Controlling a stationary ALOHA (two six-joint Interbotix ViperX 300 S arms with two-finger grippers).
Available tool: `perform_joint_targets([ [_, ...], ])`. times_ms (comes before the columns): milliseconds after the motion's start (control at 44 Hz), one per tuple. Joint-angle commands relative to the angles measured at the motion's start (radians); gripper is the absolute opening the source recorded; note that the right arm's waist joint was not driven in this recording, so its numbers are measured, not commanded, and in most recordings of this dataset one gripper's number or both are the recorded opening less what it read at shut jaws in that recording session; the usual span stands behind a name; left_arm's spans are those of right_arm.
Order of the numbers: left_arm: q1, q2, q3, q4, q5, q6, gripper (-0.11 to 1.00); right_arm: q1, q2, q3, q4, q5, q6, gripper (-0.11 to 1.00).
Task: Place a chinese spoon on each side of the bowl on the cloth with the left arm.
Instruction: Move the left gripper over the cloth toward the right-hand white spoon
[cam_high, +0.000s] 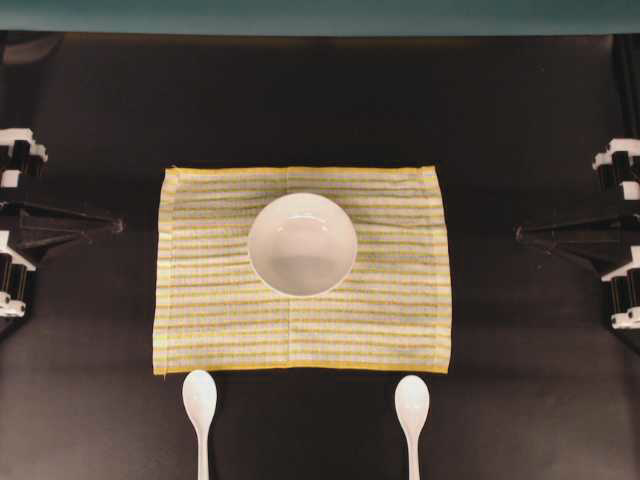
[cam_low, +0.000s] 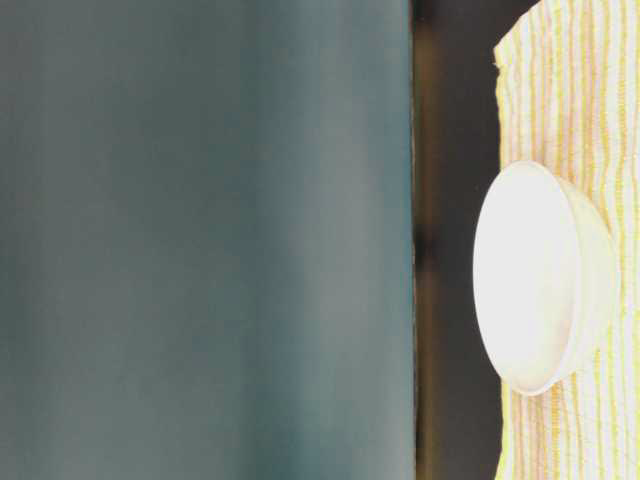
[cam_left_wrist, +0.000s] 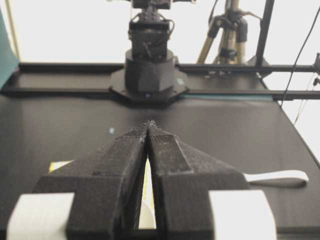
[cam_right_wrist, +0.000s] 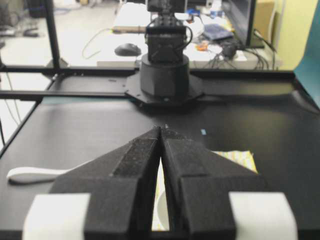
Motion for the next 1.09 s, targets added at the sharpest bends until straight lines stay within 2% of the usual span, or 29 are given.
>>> perform_joint_targets([
  [0,-0.052,0.077,-0.025,0.035,0.003,-0.087,0.05,0.000,0.009,-0.005,0.002,-0.006,-0.005,0.03],
  [68,-0.067,0.132,-0.044,0.037,0.002,-0.164,0.02,0.000,0.000,0.006,0.003,0.005,-0.003,0.06],
  [136,-0.080,0.192,-0.067,0.037,0.002,-0.242,0.00,0.000,-0.009,0.012,0.003,0.021,0.002,0.00],
  [182,-0.086,0.245,-0.087,0.037,0.003,-0.296,0.00,0.000,-0.012,0.020,0.005,0.034,0.005,-0.01],
  [295,-0.091,0.356,-0.133,0.038,0.002,-0.374,0.00,0.000,-0.014,0.037,0.006,0.063,0.020,-0.01],
  [591,-0.100,0.632,-0.322,0.038,0.005,-0.449,0.00,0.000,-0.011,0.080,0.005,0.153,0.026,-0.01],
  [795,-0.100,0.833,-0.465,0.038,0.011,-0.552,0.00,0.000,-0.008,0.130,0.012,0.156,0.028,-0.01],
  [1068,-0.101,1.002,-0.609,0.038,0.011,-0.571,0.05,0.000,-0.012,0.166,0.012,0.140,0.015,-0.01],
])
